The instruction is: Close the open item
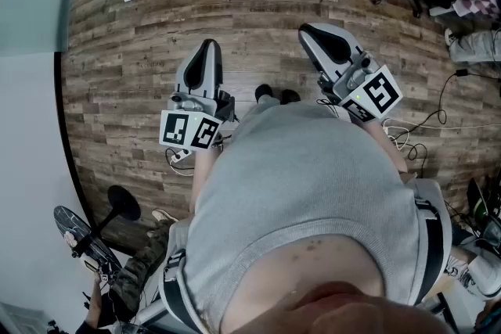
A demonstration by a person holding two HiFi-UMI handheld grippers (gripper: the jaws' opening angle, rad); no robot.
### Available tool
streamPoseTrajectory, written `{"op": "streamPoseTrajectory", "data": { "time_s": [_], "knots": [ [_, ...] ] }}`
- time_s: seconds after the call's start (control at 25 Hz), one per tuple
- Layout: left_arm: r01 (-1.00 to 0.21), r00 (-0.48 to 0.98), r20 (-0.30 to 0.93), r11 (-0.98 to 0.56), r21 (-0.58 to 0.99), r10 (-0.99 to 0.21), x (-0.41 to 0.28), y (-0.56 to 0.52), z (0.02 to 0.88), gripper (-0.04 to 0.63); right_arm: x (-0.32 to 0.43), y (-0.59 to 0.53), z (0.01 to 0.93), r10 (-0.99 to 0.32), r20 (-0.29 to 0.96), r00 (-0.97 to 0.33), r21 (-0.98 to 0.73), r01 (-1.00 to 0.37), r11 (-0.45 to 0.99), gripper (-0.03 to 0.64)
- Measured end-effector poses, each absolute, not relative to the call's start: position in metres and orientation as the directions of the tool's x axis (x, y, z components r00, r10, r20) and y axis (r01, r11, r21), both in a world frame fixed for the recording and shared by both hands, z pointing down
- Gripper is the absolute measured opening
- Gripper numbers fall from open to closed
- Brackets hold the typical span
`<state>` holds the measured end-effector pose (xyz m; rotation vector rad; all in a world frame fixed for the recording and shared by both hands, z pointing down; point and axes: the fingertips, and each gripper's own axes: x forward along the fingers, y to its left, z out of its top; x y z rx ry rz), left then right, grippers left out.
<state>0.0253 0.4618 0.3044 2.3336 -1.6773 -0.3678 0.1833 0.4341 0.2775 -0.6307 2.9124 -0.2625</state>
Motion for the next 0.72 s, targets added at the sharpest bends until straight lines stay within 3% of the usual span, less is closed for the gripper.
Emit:
{"op": "streamPoseTrajectory", "data": {
  "time_s": [0.72],
  "knots": [
    [-0.887, 0.323, -0.068, -0.327, 0.325, -0.944, -0.002, 0.462, 0.305, 0.017, 0.159, 0.429, 0.301, -0.463, -0.003, -0.886, -0.155, -0.457, 0.876, 0.069]
  ]
}}
